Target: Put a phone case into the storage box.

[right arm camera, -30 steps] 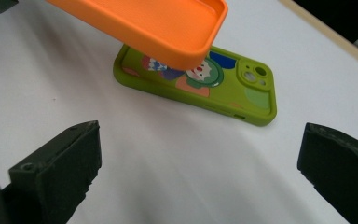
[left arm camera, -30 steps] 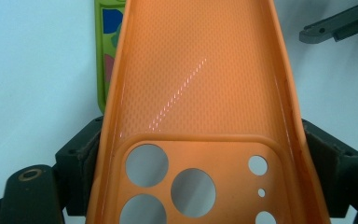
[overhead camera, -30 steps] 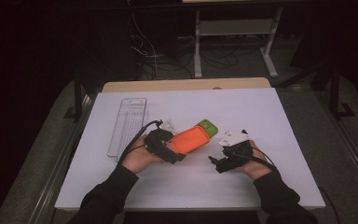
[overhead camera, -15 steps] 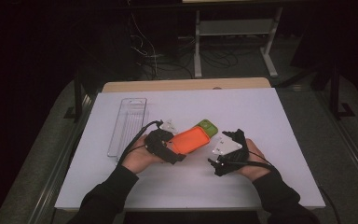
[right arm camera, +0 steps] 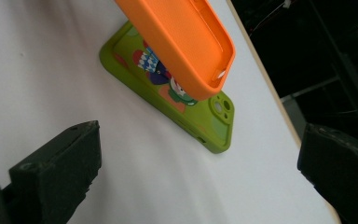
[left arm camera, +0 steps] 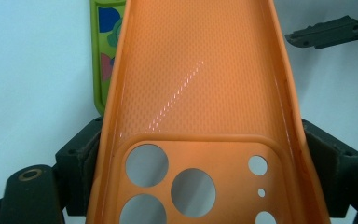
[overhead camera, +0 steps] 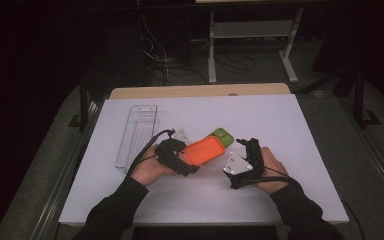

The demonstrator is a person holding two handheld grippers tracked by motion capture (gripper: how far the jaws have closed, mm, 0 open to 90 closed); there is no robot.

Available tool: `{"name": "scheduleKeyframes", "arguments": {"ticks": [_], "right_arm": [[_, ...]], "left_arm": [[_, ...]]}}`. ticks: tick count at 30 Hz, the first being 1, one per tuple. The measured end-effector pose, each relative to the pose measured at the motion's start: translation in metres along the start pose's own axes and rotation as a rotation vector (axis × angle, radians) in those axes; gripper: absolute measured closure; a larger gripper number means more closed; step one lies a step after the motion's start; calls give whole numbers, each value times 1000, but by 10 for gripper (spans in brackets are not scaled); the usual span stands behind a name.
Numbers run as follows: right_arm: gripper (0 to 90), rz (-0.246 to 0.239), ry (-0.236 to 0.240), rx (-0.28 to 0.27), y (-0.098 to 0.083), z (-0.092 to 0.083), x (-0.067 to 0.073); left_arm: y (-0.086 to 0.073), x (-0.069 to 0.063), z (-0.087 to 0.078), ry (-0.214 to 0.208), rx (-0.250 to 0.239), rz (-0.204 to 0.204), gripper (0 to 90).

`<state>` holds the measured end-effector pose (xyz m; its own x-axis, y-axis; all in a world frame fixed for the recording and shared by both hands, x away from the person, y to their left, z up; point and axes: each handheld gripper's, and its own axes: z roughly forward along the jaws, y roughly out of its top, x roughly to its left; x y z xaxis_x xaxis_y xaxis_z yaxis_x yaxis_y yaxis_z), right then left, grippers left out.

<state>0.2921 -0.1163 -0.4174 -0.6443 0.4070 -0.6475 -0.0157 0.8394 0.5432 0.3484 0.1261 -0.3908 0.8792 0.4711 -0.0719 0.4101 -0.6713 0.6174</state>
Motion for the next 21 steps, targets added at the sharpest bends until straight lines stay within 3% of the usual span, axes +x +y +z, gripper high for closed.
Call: {"name": "scheduleKeyframes", "arguments": {"ticks": [4, 10, 12, 13, 14, 21], "right_arm": [[0, -15, -11, 4, 1, 0, 2], [0, -107, -61, -3, 3, 0, 4], [0, -105, -72, -5, 5, 0, 7], [0, -120, -81, -5, 5, 0, 8], [0, -164, -86, 0, 5, 0, 8], [0, -246, -134, 6, 9, 0, 13]], "left_arm": [[0, 0, 0, 0, -1, 1, 160], [0, 0, 0, -4, 0, -3, 160], [0, -1, 1, -2, -3, -7, 160], [0, -1, 1, -7, 0, -11, 160], [0, -1, 0, -6, 3, -9, 160], [0, -1, 0, -3, 14, 6, 160]]}}
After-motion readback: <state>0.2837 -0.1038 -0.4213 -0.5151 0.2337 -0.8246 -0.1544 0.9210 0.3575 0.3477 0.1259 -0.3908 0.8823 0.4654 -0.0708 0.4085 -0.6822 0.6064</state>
